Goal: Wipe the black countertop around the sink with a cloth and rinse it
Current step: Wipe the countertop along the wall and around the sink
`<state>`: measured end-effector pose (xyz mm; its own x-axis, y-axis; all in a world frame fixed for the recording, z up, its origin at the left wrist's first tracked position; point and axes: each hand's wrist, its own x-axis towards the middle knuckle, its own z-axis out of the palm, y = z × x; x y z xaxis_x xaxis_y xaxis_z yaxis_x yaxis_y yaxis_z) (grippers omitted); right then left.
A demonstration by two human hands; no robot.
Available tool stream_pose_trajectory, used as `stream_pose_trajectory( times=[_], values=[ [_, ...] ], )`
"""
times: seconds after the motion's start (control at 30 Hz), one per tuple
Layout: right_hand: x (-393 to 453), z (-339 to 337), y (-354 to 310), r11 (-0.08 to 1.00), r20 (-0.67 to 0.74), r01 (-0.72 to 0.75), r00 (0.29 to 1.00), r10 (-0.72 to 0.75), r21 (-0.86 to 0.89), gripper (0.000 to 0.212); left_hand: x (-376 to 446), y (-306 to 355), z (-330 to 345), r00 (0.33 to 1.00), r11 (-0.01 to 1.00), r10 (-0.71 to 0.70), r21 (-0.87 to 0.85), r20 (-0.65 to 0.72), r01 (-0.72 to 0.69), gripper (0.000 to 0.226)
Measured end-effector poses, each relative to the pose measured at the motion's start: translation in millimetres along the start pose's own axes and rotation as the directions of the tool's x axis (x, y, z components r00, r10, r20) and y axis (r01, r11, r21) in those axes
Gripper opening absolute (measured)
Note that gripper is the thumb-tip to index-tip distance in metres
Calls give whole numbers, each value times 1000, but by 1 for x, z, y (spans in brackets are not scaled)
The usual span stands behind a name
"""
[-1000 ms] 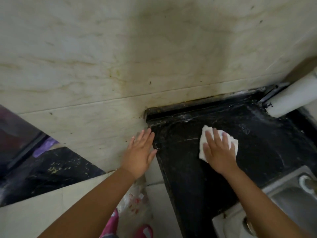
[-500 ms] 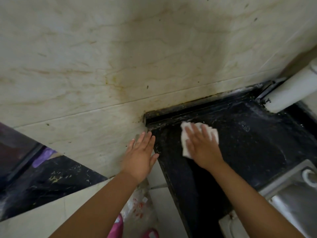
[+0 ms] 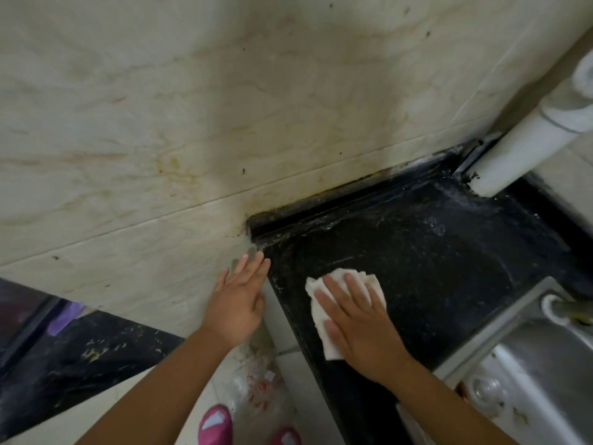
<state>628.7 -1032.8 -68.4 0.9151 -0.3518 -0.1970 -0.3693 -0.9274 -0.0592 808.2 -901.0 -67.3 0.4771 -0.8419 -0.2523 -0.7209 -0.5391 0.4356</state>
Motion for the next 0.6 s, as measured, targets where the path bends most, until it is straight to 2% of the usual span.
stream_pose_trajectory(
  times=[0.07, 0.1, 0.17, 0.2, 0.23, 0.27, 0.33, 0.4, 0.5, 0.53, 0.6],
  values=[
    [-33, 4, 22, 999, -30, -21, 999, 21, 29, 48, 0, -1, -2, 1000, 1000, 17, -23, -4, -17, 61],
    [-40, 2, 34, 996, -12, -87, 996, 88, 26, 48, 1, -1, -3, 1000, 1000, 17, -21, -2, -17, 56],
    [-31, -6, 55, 956, 10, -289, 957, 289, 42, 56, 0, -1, 0, 1000, 1000, 7, -4, -5, -7, 63],
    [-17, -12, 61, 922, 6, -383, 924, 383, 55, 67, 0, -1, 1, 1000, 1000, 7, 6, -9, -7, 67],
    [1, -17, 62, 893, 43, -444, 896, 442, 67, 74, 0, 1, 0, 1000, 1000, 10, 9, -11, -10, 70],
    [20, -20, 57, 880, 98, -465, 884, 457, 92, 71, 1, 1, 0, 1000, 1000, 15, 1, -11, -15, 73],
    [59, -26, 29, 915, 168, -399, 907, 385, 59, 70, 2, -1, -3, 1000, 999, 20, -50, -6, -21, 76],
    [80, -30, -10, 962, 144, -270, 954, 263, 35, 73, 2, -6, -7, 999, 991, 39, -128, -9, -40, 71],
    [85, -28, -49, 986, 151, -163, 976, 157, 28, 54, -4, -13, -8, 978, 973, 20, -220, -208, -66, 71],
    [83, -25, -56, 990, 124, -140, 983, 135, 29, 52, -6, -14, -8, 969, 967, -19, -249, -247, -44, 71],
    [74, -17, -66, 997, -54, -60, 997, 58, -43, 54, -11, -16, -7, 961, 962, -68, -271, -269, -7, 67]
  ],
)
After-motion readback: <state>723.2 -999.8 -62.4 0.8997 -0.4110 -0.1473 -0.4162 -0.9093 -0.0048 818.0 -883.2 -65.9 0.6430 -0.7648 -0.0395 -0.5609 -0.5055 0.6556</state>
